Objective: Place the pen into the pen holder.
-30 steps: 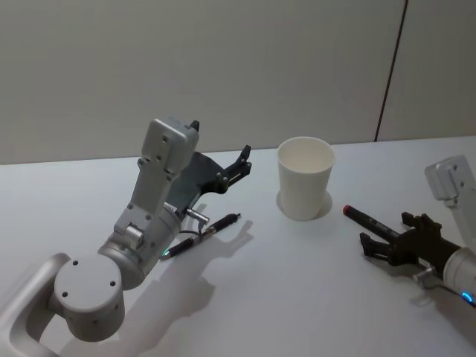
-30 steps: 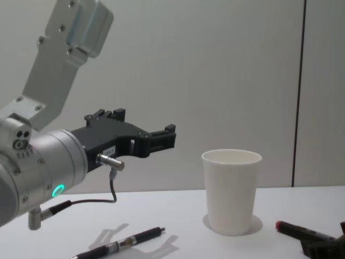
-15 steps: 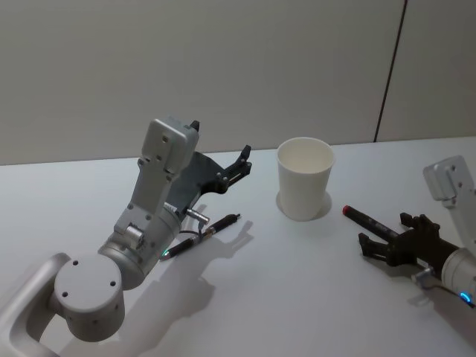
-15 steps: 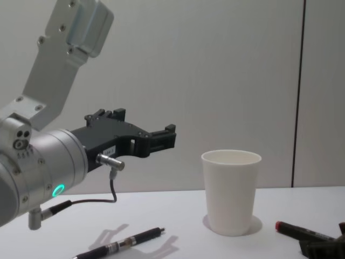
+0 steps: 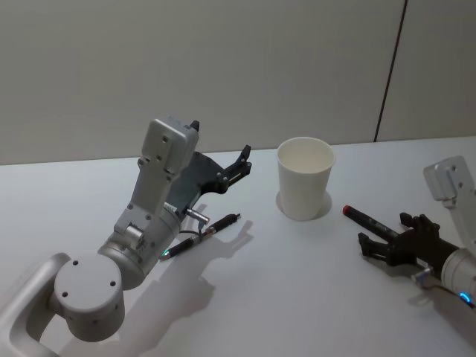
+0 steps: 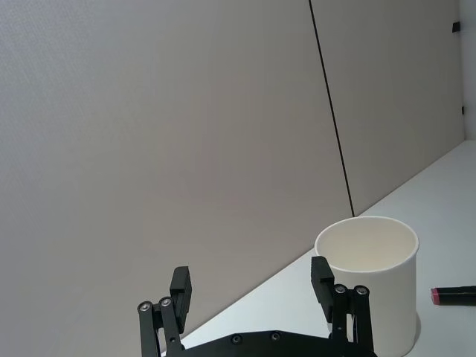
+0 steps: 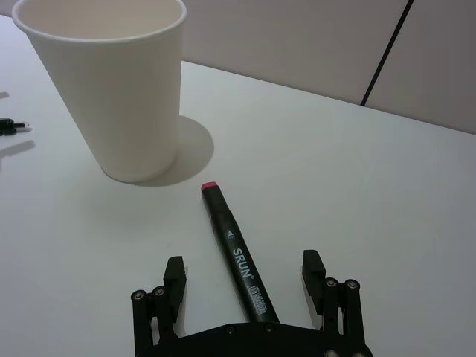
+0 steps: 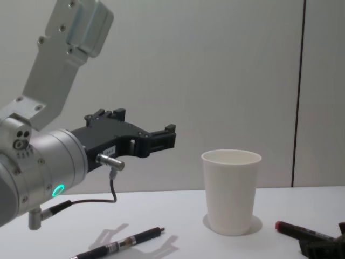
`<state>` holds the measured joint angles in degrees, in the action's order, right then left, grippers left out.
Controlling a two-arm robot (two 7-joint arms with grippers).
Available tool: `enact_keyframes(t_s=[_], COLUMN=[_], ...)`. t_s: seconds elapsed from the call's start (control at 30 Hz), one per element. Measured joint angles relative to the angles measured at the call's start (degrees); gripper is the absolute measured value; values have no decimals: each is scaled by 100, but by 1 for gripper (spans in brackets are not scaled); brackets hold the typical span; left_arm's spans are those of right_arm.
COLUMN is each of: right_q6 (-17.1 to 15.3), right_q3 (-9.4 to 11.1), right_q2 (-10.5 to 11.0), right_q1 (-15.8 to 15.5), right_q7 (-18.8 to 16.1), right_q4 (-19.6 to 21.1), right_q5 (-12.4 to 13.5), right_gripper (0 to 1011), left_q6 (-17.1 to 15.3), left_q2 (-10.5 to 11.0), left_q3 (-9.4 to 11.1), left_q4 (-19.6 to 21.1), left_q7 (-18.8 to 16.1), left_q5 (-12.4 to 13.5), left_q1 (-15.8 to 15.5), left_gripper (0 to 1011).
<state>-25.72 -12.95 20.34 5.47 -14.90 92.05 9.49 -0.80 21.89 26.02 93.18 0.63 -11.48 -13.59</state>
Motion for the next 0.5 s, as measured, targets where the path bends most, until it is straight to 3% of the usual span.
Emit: enact_keyframes(t_s=[0.27, 0.5], right_q6=[15, 22], right_q3=[1, -4], right_q2=[0, 0], right_q1=[-2, -3], right_q7=[5, 0], right_q4=[2, 3], right_q5=[13, 21], right_gripper=[997, 826], left_q6=[0, 0], left_q2=[0, 0], left_q3=[0, 0], left_q4=[0, 0], left_q7=[0, 0], left_q5=[0, 0], left_q1=[0, 0], left_gripper=[1001, 1001])
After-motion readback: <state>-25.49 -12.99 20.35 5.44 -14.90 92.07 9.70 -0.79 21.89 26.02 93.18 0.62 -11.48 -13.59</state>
